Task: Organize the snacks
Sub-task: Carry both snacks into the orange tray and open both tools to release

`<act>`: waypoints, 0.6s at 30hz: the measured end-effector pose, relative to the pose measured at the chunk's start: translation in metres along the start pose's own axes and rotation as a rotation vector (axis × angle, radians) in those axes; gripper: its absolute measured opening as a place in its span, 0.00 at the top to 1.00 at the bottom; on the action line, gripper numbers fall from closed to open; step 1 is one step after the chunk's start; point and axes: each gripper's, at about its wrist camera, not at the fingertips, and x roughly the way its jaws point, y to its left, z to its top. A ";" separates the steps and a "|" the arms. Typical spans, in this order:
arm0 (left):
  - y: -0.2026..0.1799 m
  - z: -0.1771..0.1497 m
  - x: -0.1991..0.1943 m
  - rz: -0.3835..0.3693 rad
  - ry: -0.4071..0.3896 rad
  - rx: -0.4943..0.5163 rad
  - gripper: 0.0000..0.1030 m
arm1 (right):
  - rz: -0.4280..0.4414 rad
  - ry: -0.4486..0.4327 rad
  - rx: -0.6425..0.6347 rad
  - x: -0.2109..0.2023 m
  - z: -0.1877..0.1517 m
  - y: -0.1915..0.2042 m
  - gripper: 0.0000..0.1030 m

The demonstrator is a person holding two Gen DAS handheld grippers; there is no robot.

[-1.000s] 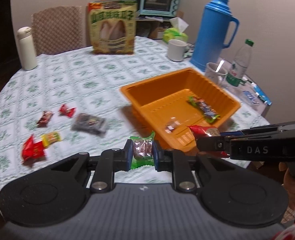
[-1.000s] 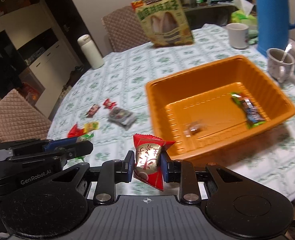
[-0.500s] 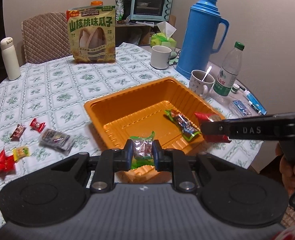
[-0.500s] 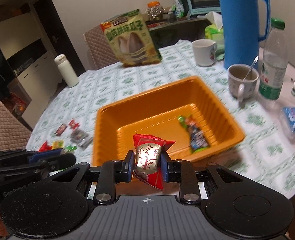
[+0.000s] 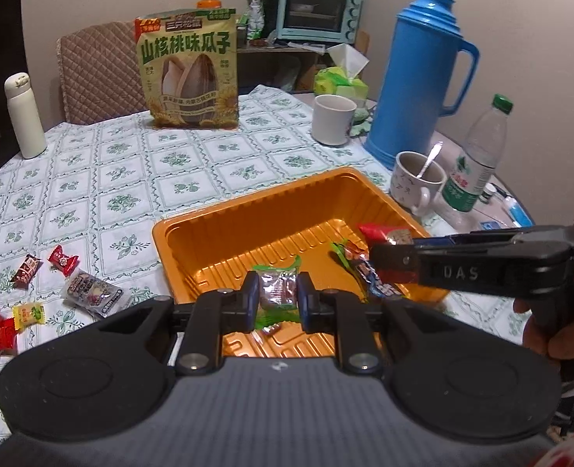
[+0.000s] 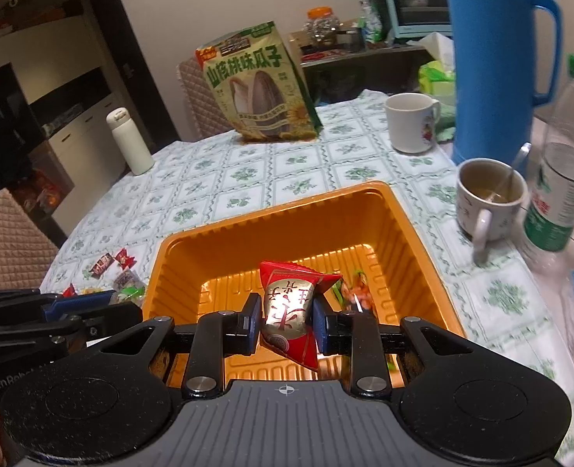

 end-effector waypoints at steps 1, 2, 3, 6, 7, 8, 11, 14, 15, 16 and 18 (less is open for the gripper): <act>0.000 0.001 0.003 0.007 0.004 -0.001 0.82 | 0.006 0.004 -0.009 0.004 0.000 -0.001 0.73; 0.000 0.002 0.006 0.014 0.007 -0.004 0.82 | 0.015 0.004 -0.017 0.007 0.000 -0.003 0.73; 0.001 0.002 0.008 0.020 0.012 -0.007 0.82 | 0.019 0.008 -0.024 0.011 0.001 -0.004 0.73; 0.003 0.003 0.015 0.031 0.028 -0.017 0.82 | 0.033 0.018 -0.036 0.021 0.001 -0.006 0.73; 0.003 0.003 0.016 0.032 0.032 -0.021 0.82 | 0.036 0.021 -0.039 0.025 0.002 -0.006 0.73; 0.004 0.003 0.018 0.034 0.036 -0.022 0.82 | 0.040 0.024 -0.043 0.028 0.002 -0.007 0.73; 0.003 0.003 0.023 0.040 0.047 -0.021 0.82 | 0.048 0.030 -0.053 0.037 0.003 -0.007 0.73; 0.003 0.004 0.028 0.040 0.057 -0.023 0.82 | 0.045 0.025 -0.057 0.044 0.002 -0.007 0.73; 0.003 0.004 0.030 0.041 0.060 -0.024 0.82 | 0.043 0.023 -0.056 0.047 0.002 -0.008 0.72; 0.003 0.004 0.031 0.043 0.063 -0.025 0.82 | 0.048 0.026 -0.053 0.049 0.002 -0.009 0.72; 0.003 0.004 0.034 0.042 0.068 -0.029 0.82 | 0.046 0.024 -0.036 0.052 0.002 -0.012 0.57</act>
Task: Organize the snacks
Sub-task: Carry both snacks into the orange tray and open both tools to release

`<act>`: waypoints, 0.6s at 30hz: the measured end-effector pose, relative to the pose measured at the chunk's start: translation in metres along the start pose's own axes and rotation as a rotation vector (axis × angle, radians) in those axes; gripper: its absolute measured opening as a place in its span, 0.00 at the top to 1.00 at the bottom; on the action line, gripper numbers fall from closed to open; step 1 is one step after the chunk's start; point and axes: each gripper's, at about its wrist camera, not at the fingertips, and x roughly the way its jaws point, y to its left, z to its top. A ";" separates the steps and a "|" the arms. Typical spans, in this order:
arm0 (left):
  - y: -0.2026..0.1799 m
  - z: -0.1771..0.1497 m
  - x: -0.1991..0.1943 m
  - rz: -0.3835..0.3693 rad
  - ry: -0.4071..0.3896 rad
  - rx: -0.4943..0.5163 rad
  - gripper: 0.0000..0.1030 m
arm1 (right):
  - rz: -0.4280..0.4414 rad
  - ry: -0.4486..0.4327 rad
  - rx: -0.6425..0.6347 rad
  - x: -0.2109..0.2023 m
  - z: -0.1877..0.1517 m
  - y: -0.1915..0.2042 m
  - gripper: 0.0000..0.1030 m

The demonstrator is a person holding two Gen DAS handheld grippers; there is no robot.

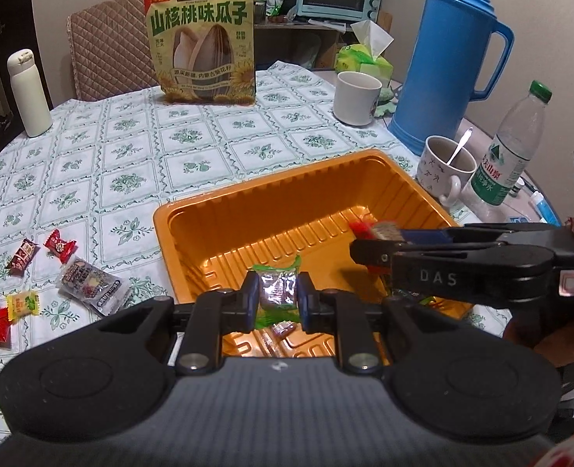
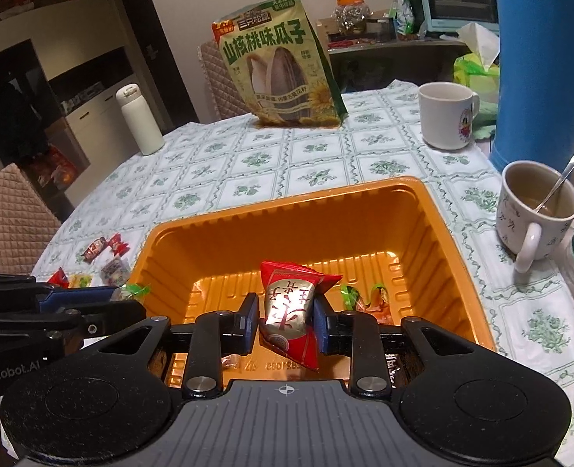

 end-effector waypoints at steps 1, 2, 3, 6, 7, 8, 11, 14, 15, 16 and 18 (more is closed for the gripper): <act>0.000 0.000 0.001 -0.001 0.003 -0.001 0.82 | 0.000 -0.013 0.009 -0.001 0.000 -0.001 0.52; 0.000 0.000 0.002 -0.002 0.004 0.000 0.82 | 0.004 -0.031 0.014 -0.002 -0.001 -0.003 0.47; 0.000 0.000 0.003 -0.003 0.006 0.000 0.82 | 0.000 -0.041 0.013 -0.003 0.000 -0.004 0.47; -0.003 0.001 0.005 -0.009 0.009 0.005 0.82 | -0.016 -0.032 0.010 -0.006 0.001 -0.007 0.47; -0.004 0.001 0.006 -0.010 0.010 0.007 0.82 | -0.019 -0.031 0.015 -0.008 0.002 -0.009 0.47; -0.005 0.002 0.007 -0.012 0.011 0.008 0.82 | -0.024 -0.028 0.019 -0.010 0.002 -0.010 0.47; -0.007 0.003 0.010 -0.021 0.015 0.013 0.82 | -0.043 -0.017 0.027 -0.015 0.002 -0.015 0.46; -0.012 0.004 0.013 -0.033 0.015 0.022 0.82 | -0.054 -0.017 0.034 -0.020 0.001 -0.019 0.46; -0.014 0.004 0.014 -0.037 0.015 0.025 0.82 | -0.059 -0.017 0.033 -0.021 0.001 -0.019 0.46; -0.016 0.005 0.015 -0.041 0.017 0.028 0.82 | -0.063 -0.018 0.033 -0.022 0.001 -0.020 0.46; -0.019 0.005 0.017 -0.048 0.019 0.033 0.82 | -0.068 -0.020 0.037 -0.024 0.001 -0.022 0.46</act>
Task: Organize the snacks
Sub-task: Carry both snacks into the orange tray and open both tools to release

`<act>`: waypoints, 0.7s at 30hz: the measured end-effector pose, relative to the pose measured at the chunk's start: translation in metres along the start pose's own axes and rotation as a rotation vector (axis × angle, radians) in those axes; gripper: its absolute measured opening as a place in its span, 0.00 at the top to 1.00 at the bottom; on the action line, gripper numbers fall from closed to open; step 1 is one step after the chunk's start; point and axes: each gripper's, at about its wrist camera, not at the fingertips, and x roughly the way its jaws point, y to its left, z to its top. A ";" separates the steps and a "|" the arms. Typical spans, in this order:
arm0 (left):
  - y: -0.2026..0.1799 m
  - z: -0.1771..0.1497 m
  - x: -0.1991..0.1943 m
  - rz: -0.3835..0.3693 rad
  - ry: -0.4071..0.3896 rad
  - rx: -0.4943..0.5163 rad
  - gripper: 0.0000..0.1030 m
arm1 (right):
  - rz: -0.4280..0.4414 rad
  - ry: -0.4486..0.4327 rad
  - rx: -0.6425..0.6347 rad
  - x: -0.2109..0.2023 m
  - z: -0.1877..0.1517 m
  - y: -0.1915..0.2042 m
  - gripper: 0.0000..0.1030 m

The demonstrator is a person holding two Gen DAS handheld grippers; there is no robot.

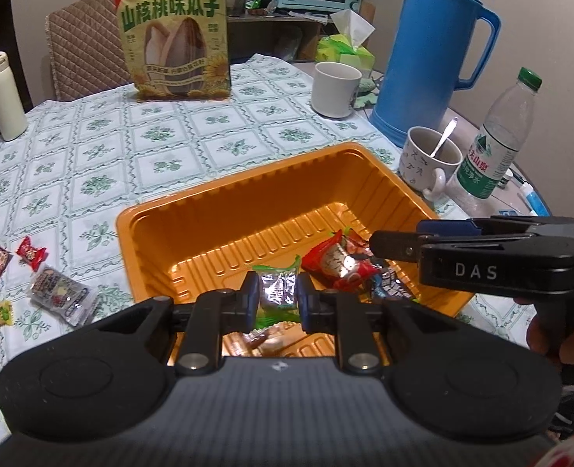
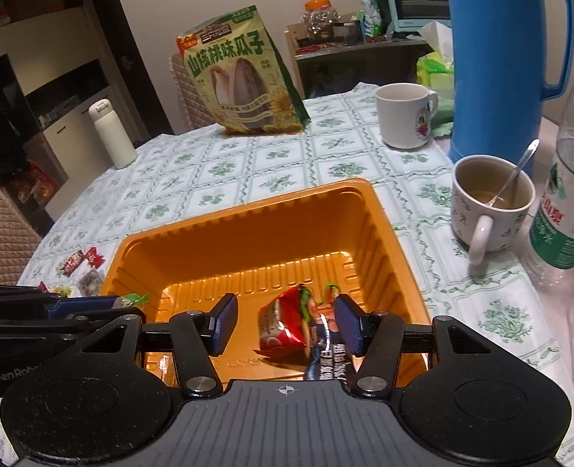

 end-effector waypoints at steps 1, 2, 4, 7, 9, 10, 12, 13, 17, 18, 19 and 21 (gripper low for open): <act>-0.002 0.001 0.001 -0.004 0.000 0.003 0.82 | -0.003 -0.003 0.004 -0.001 0.000 -0.001 0.46; -0.003 0.001 0.002 -0.006 -0.002 0.003 0.82 | -0.005 -0.005 0.008 -0.002 0.000 -0.002 0.46; -0.004 0.002 0.003 -0.009 -0.010 -0.001 0.80 | -0.009 -0.008 0.017 -0.004 0.000 -0.005 0.46; -0.005 0.002 0.002 -0.006 -0.018 0.008 0.71 | -0.014 -0.012 0.027 -0.008 0.000 -0.007 0.45; -0.004 0.001 0.001 -0.009 -0.020 0.008 0.68 | -0.014 -0.015 0.031 -0.010 -0.001 -0.007 0.44; -0.003 0.001 0.000 -0.010 -0.020 0.005 0.68 | -0.014 -0.018 0.032 -0.012 -0.001 -0.007 0.43; -0.002 0.000 -0.001 -0.006 -0.019 0.006 0.68 | -0.014 -0.026 0.032 -0.015 -0.002 -0.007 0.41; -0.001 -0.001 -0.003 -0.006 -0.021 0.006 0.68 | -0.012 -0.028 0.033 -0.016 -0.002 -0.006 0.40; 0.005 -0.005 -0.012 -0.009 -0.019 -0.008 0.68 | 0.001 -0.028 0.035 -0.022 -0.004 -0.003 0.38; 0.006 -0.006 -0.015 -0.007 -0.019 -0.011 0.68 | 0.002 -0.029 0.035 -0.023 -0.005 -0.002 0.38; 0.007 -0.007 -0.017 -0.005 -0.019 -0.014 0.68 | 0.004 -0.029 0.036 -0.025 -0.006 -0.001 0.38; 0.010 -0.010 -0.023 -0.006 -0.019 -0.019 0.68 | 0.008 -0.030 0.038 -0.028 -0.007 0.000 0.37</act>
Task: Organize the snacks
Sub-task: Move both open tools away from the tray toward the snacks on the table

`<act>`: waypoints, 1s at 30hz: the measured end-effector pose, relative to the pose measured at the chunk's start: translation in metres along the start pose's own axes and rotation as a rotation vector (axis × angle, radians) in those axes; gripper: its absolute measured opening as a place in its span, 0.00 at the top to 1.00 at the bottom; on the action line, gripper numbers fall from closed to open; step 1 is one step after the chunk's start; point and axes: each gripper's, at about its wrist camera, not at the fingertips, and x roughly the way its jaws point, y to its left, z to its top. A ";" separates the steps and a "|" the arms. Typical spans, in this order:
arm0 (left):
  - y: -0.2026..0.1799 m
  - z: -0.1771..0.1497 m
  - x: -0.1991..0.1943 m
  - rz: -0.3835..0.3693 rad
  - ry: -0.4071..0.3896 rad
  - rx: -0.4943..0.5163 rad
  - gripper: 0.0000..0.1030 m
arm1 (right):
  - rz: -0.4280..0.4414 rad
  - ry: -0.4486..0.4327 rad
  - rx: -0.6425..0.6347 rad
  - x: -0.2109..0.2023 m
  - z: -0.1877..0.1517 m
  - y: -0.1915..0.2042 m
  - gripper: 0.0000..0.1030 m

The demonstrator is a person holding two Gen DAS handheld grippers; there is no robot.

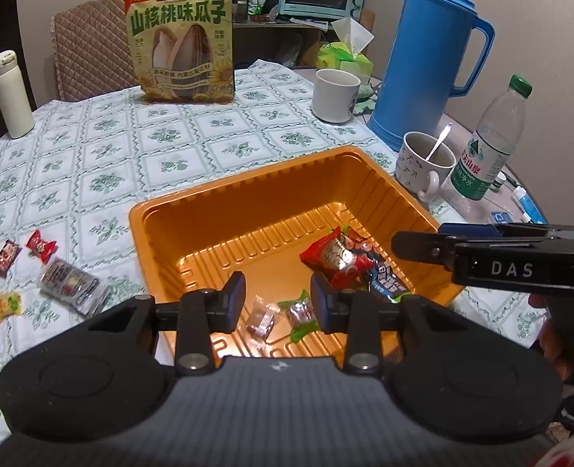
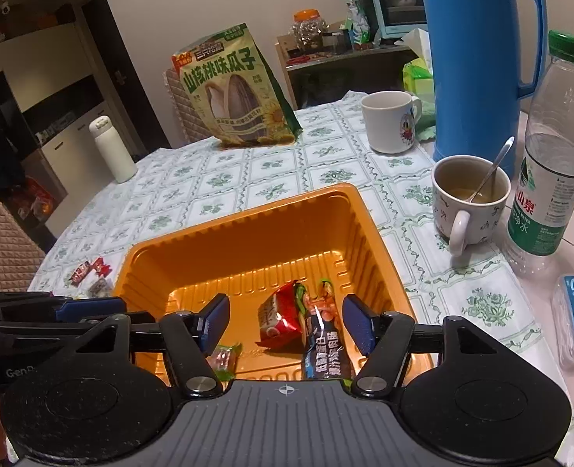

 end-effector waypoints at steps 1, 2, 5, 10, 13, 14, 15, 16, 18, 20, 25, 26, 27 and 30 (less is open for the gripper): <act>0.001 -0.001 -0.003 0.000 0.000 -0.004 0.68 | 0.001 0.000 0.003 -0.002 -0.001 0.001 0.36; 0.002 -0.002 -0.006 0.000 -0.002 -0.006 0.68 | 0.001 0.000 0.005 -0.003 -0.001 0.001 0.36; 0.006 -0.006 -0.016 0.000 -0.009 -0.012 0.68 | 0.006 -0.005 0.009 -0.009 -0.004 0.004 0.34; 0.015 -0.012 -0.033 0.001 -0.024 -0.034 0.68 | 0.005 -0.021 0.008 -0.020 -0.009 0.011 0.33; 0.022 -0.017 -0.043 0.004 -0.029 -0.047 0.68 | 0.008 -0.025 0.010 -0.027 -0.012 0.015 0.33; 0.025 -0.019 -0.047 0.006 -0.032 -0.051 0.68 | 0.006 -0.023 0.009 -0.029 -0.013 0.018 0.33; 0.028 -0.022 -0.051 0.009 -0.033 -0.055 0.68 | 0.006 -0.021 0.008 -0.031 -0.014 0.020 0.32; 0.031 -0.023 -0.054 0.011 -0.033 -0.060 0.68 | 0.008 -0.020 0.007 -0.032 -0.016 0.022 0.32; 0.038 -0.028 -0.060 0.015 -0.033 -0.070 0.68 | 0.009 -0.016 0.010 -0.035 -0.019 0.028 0.32; 0.045 -0.032 -0.066 0.021 -0.035 -0.077 0.68 | 0.014 -0.010 0.016 -0.038 -0.023 0.033 0.32; 0.065 -0.044 -0.081 0.034 -0.036 -0.098 0.68 | 0.022 0.013 0.028 -0.042 -0.031 0.052 0.32; 0.070 -0.047 -0.084 0.037 -0.035 -0.102 0.68 | 0.021 0.013 0.026 -0.043 -0.032 0.057 0.32; 0.074 -0.050 -0.086 0.040 -0.033 -0.105 0.68 | 0.021 0.013 0.022 -0.044 -0.034 0.063 0.32; 0.089 -0.058 -0.093 0.051 -0.026 -0.118 0.68 | 0.031 0.028 0.000 -0.043 -0.039 0.082 0.32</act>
